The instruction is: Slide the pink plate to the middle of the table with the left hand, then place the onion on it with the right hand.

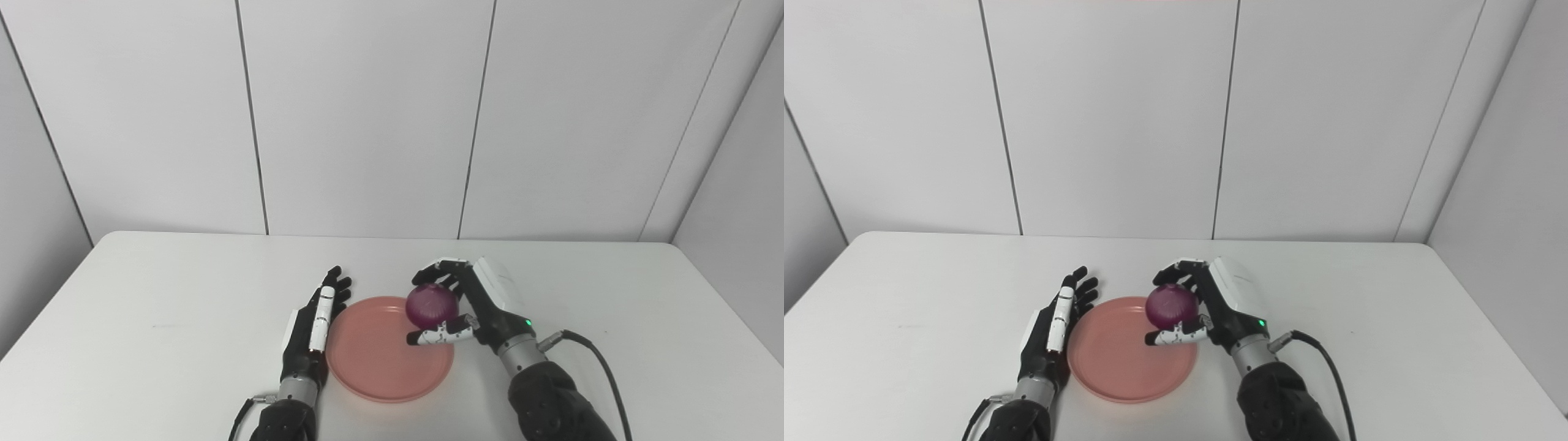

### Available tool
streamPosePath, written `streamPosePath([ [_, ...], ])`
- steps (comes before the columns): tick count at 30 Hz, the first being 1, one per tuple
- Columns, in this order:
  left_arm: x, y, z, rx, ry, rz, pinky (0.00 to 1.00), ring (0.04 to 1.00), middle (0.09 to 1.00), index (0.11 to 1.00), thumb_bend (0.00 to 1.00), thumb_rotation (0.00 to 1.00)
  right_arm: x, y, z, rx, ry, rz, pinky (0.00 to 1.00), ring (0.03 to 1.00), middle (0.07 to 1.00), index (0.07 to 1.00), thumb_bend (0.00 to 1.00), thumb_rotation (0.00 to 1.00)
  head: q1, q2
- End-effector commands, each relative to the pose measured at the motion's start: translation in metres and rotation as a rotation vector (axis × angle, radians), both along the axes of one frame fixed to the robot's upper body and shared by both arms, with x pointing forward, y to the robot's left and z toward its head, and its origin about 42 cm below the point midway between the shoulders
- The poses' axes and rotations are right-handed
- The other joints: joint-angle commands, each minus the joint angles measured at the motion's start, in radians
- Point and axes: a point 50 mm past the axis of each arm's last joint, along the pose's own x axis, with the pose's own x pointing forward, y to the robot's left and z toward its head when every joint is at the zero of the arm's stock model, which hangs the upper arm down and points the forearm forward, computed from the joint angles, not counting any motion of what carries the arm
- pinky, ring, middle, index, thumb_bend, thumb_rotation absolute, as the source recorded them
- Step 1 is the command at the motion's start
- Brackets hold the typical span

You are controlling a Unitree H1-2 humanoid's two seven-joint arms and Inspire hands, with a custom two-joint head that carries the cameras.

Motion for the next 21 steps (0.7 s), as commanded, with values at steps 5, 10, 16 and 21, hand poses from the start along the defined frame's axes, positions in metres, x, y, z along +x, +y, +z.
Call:
streamPosePath([
  [5,0.007,-0.001,0.006,0.007,-0.013,0.005,0.92,0.9,0.887,0.886,0.53,1.0,0.019,0.028,0.016,-0.006,-0.05,0.053,0.39,0.412,0.49,0.526,0.52,0.0,0.002,0.002],
  [10,0.007,-0.002,0.007,0.002,-0.012,0.011,0.9,0.891,0.882,0.878,0.53,1.0,0.025,0.042,0.004,-0.051,-0.016,0.076,0.43,0.419,0.473,0.532,0.52,0.0,0.006,0.005],
  [16,0.007,-0.003,0.008,-0.001,-0.013,0.007,0.91,0.899,0.888,0.879,0.54,1.0,0.032,0.049,-0.012,-0.108,0.005,0.104,0.47,0.428,0.465,0.535,0.52,0.0,0.009,0.007],
  [21,0.007,-0.003,0.009,0.0,-0.01,0.009,0.91,0.899,0.886,0.883,0.54,1.0,0.034,0.05,-0.024,-0.15,0.024,0.112,0.54,0.454,0.477,0.513,0.52,0.0,0.009,0.008],
])
